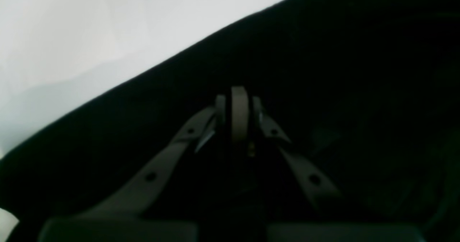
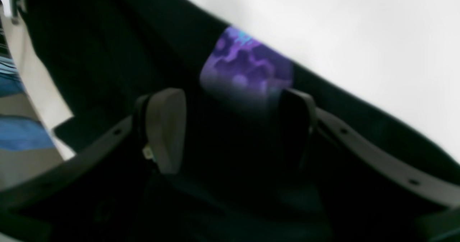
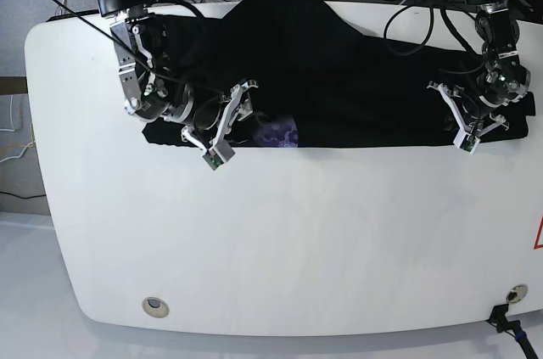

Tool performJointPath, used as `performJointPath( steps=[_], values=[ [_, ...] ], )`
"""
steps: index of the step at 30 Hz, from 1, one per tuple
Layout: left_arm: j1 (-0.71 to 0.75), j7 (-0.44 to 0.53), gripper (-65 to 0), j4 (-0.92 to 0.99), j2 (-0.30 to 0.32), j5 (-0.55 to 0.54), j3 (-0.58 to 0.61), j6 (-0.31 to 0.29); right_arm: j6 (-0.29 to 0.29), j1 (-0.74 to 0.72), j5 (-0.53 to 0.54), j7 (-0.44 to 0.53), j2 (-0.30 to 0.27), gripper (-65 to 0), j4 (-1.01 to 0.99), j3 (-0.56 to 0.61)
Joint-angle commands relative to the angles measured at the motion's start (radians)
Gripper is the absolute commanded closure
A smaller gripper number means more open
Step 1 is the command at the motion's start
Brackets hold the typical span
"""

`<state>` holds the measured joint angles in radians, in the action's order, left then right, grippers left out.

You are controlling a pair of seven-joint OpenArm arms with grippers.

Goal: Fold the T-shirt properly
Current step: 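Lift the shirt end with the right gripper and fold it over the strip, then release the shirt with the left gripper and move it toward the shirt middle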

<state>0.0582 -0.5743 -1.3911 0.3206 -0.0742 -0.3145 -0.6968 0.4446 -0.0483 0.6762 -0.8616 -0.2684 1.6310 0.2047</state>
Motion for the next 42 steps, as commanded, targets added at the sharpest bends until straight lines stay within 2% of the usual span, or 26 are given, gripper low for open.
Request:
performJointPath(
  steps=[1, 3, 7, 11, 15, 17, 18, 24, 30, 34, 42],
  values=[
    [-0.008, 0.05, 0.0, -0.012, -0.01, -0.011, -0.007, -0.001, -0.007, 0.038, -0.088, 0.08, -0.001, -38.3, 0.088, -0.003],
    [-0.007, 0.104, 0.0, -0.014, -0.011, -0.011, -0.01, -0.001, -0.022, 0.089, -0.209, 0.097, 0.004, -38.3, 0.162, -0.006],
    [0.022, 0.176, 0.0, -0.012, -0.008, -0.011, -0.012, -0.001, -0.028, 0.159, -0.385, 0.097, 0.034, -38.3, 0.232, -0.011],
    [0.042, 0.178, 0.0, -0.012, -0.008, -0.011, -0.012, -0.001, -0.025, 0.209, -0.488, 0.11, 0.056, -38.2, 0.225, -0.011],
    [0.061, 0.178, 0.0, -0.012, -0.008, -0.011, -0.012, -0.001, -0.025, 0.247, -0.557, 0.199, 0.056, -38.2, 0.157, -0.011],
    [0.061, 0.178, 0.0, -0.012, -0.008, -0.009, -0.012, -0.001, -0.025, 0.242, -0.566, 0.236, 0.051, -36.3, 0.07, -0.011],
    [0.061, 0.178, 0.0, -0.012, -0.01, -0.009, -0.012, -0.001, -0.025, 0.239, -0.565, 0.261, 0.047, -32.3, 0.027, -0.011],
    [0.061, 0.178, 0.0, -0.011, -0.008, -0.008, -0.01, -0.001, -0.025, 0.175, -0.565, 0.358, 0.045, -0.1, -0.171, -0.011],
    [0.03, 0.178, 0.0, -0.003, -0.008, -0.005, -0.001, -0.001, -0.019, 0.089, -0.563, 0.405, 0.034, 0.0, -0.315, -0.084],
    [-0.059, 0.178, 0.0, 0.104, -0.013, 0.064, 0.015, -0.001, -0.019, 0.009, -0.557, 0.413, 0.001, 0.0, -0.4, -0.092],
    [-0.119, 0.178, 0.0, 0.14, -0.01, 0.072, 0.016, -0.001, -0.019, -0.012, -0.557, 0.443, -0.007, 0.0, -0.413, -0.092]
  ],
)
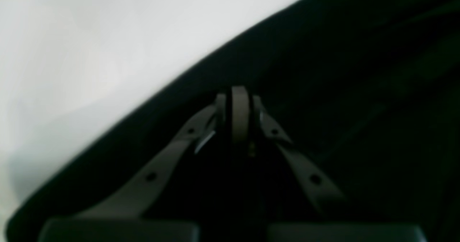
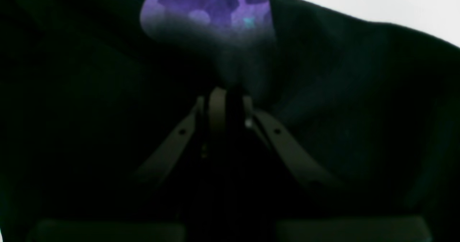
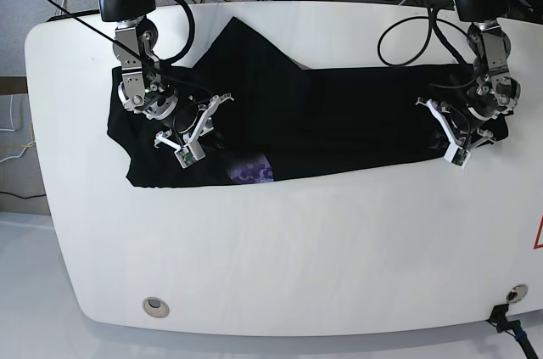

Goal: Fold the T-shirt properly
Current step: 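Release the shirt with the left gripper and move it toward the shirt middle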

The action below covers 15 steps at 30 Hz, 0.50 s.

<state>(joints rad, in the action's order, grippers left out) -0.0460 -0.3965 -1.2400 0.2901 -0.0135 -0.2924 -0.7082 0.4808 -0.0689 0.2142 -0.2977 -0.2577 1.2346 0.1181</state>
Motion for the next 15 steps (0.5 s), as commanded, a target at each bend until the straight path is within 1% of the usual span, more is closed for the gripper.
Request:
performJointPath(
  steps=[1, 4, 6, 7, 12, 14, 15],
  values=[
    [-0.015, 0.0, 0.0, -0.011, 0.021, 0.011, -0.006, 0.01, -0.055, 0.011, -0.095, -0.122, -0.015, 0.0, -0.016, -0.005],
    [-0.016, 0.0, 0.0, -0.016, 0.022, 0.011, -0.006, 0.01, -0.055, 0.016, -0.094, -0.123, -0.009, 0.0, -0.014, -0.005],
    [-0.016, 0.0, 0.0, -0.027, 0.033, 0.01, -0.008, 0.01, -0.055, 0.016, -0.095, -0.123, 0.014, 0.0, -0.014, -0.005],
    [-0.016, 0.0, 0.0, -0.051, 0.042, 0.007, -0.009, 0.01, -0.055, 0.016, -0.095, -0.123, 0.018, 0.0, -0.014, -0.005],
    [-0.013, -0.002, 0.0, -0.22, 0.039, 0.007, -0.017, 0.01, -0.055, 0.01, -0.097, -0.123, 0.024, 0.0, -0.014, -0.004],
    [-0.01, -0.008, 0.0, -0.261, 0.039, 0.007, -0.055, 0.01, -0.055, 0.01, -0.094, -0.123, 0.025, 0.0, -0.014, -0.004],
    [-0.01, -0.032, 0.0, -0.274, 0.039, 0.007, -0.072, 0.01, -0.055, 0.01, -0.094, -0.123, 0.025, 0.0, -0.014, -0.004]
  ],
)
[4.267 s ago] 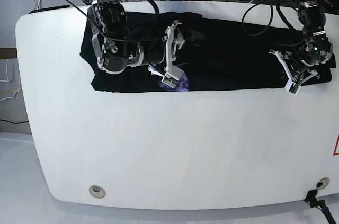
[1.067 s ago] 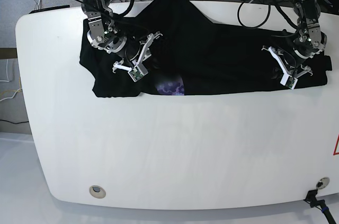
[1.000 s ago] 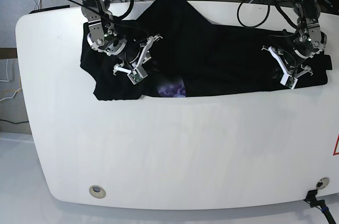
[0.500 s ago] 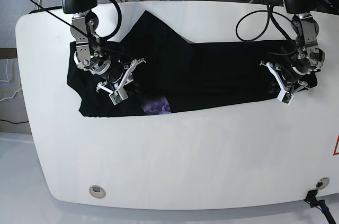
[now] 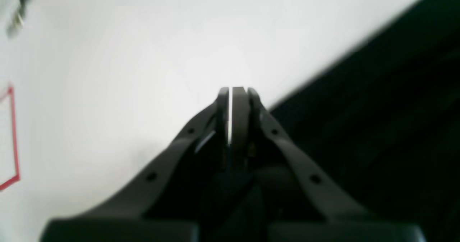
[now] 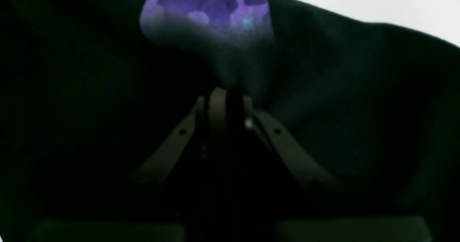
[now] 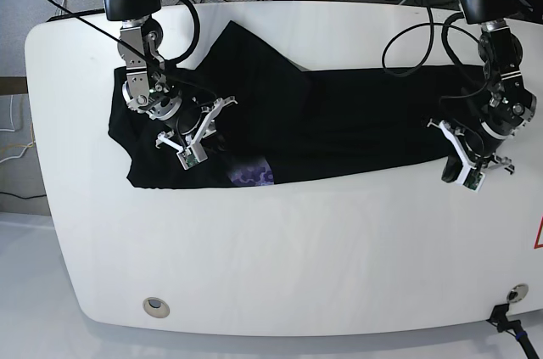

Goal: Fold the T-shirt properly
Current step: 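Release the shirt with the left gripper and move it toward the shirt middle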

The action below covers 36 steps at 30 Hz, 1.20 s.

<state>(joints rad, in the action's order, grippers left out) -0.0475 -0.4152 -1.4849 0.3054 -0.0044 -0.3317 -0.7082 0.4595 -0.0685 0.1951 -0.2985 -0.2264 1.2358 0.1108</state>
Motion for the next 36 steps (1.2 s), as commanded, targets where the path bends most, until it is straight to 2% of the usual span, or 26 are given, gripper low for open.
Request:
performJointPath(
  steps=[1, 3, 4, 5, 8, 10, 11, 15, 21, 30, 33, 36],
  values=[
    [-0.009, -0.058, 0.0, -0.043, 0.027, -0.003, -0.05, 0.01, -0.034, 0.009, -0.075, -0.123, -0.006, 0.0, -0.015, 0.003],
    [-0.009, -0.147, 0.0, -0.058, 0.027, -0.003, -0.097, 0.01, -0.034, 0.011, -0.075, -0.123, -0.006, 0.0, -0.015, 0.003],
    [-0.009, -0.192, -4.1, -0.063, 0.027, -0.003, -0.12, 0.01, -0.034, 0.012, -0.075, -0.123, -0.006, 0.0, -0.015, 0.003],
    [-0.007, -0.247, -16.3, -0.063, 0.025, -0.004, -0.155, 0.01, -0.034, 0.012, -0.075, -0.123, -0.006, 0.0, -0.015, 0.003],
    [-0.007, -0.377, -44.6, -0.064, 0.024, -0.076, -0.294, 0.01, -0.034, 0.014, -0.075, -0.123, -0.006, 0.0, -0.015, 0.003],
    [-0.007, -0.494, -59.6, -0.059, 0.031, -0.147, -0.366, 0.01, -0.034, 0.014, -0.075, -0.123, -0.006, 0.0, -0.017, 0.003],
    [-0.007, -0.551, -64.6, -0.059, 0.048, -0.173, -0.39, 0.01, -0.034, 0.014, -0.075, -0.123, -0.006, 0.0, -0.017, 0.003],
    [-0.005, -0.663, -65.0, -0.055, 0.085, -0.302, -0.445, 0.01, -0.034, 0.014, -0.079, -0.123, 0.008, 0.0, -0.017, 0.005],
    [0.011, -0.673, -65.0, 0.053, 0.085, -0.378, -0.459, 0.01, -0.034, 0.016, -0.081, -0.123, 0.012, 0.0, -0.017, 0.005],
    [0.01, -0.667, -65.0, 0.201, 0.079, -0.385, -0.456, 0.01, -0.034, 0.016, -0.081, -0.123, 0.011, 0.0, -0.017, 0.005],
    [0.008, -0.667, -65.0, 0.208, 0.056, -0.382, -0.449, 0.01, -0.032, 0.016, -0.081, -0.123, 0.011, 0.0, -0.017, 0.005],
    [0.01, -0.618, -65.0, 0.208, 0.051, -0.38, -0.402, 0.01, -0.032, 0.017, -0.081, -0.123, 0.011, 0.0, -0.017, 0.005]
  ],
)
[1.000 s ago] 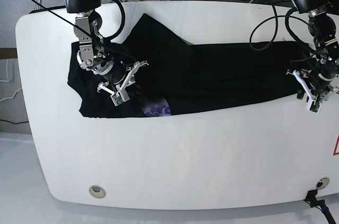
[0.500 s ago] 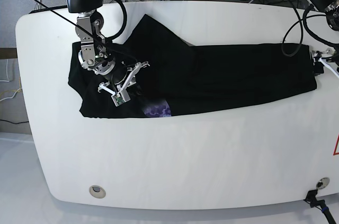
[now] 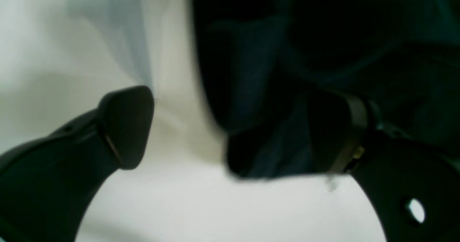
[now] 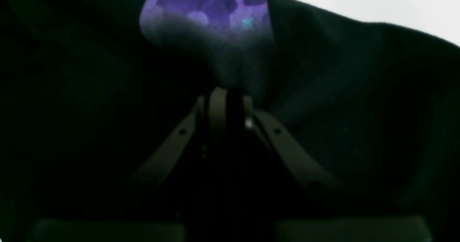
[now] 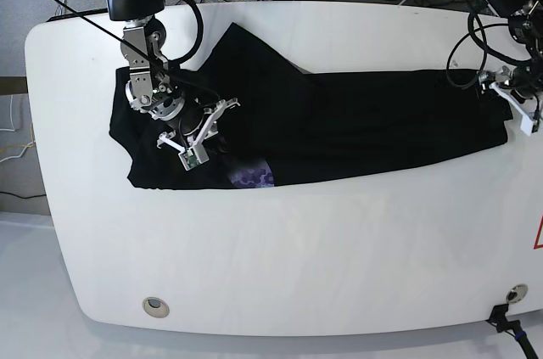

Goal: Fold the T-shirt properly
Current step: 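Release the shirt with the left gripper and move it toward the shirt middle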

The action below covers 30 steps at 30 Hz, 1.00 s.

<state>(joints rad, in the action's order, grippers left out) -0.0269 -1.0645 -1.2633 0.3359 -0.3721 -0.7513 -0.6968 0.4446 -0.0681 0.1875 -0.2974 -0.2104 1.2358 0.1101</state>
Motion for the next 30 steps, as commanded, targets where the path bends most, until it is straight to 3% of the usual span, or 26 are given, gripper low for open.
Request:
performJointPath(
  steps=[1, 15, 25, 26, 30],
  values=[
    [-0.009, 0.051, -65.0, -0.014, 0.021, -0.012, 0.034, -0.001, -0.017, 0.017, -0.07, -0.124, -0.005, 0.0, -0.017, 0.006],
    [-0.026, 0.062, -63.8, 0.035, 0.018, -0.015, 0.121, -0.001, -0.017, 0.024, -0.069, -0.124, -0.005, 0.0, -0.017, 0.006],
    [-0.025, 0.062, -3.8, 0.027, -0.002, -0.012, 0.152, -0.001, -0.017, 0.029, -0.067, -0.122, -0.005, 0.0, -0.017, 0.006],
    [-0.025, 0.062, 0.0, 0.026, -0.002, -0.012, 0.152, -0.001, -0.017, 0.029, -0.067, -0.122, -0.005, 0.0, -0.017, 0.006],
    [-0.028, 0.062, 0.0, 0.01, 0.001, -0.017, 0.154, -0.001, -0.017, 0.031, -0.067, -0.122, -0.004, 0.0, -0.017, 0.006]
  ],
)
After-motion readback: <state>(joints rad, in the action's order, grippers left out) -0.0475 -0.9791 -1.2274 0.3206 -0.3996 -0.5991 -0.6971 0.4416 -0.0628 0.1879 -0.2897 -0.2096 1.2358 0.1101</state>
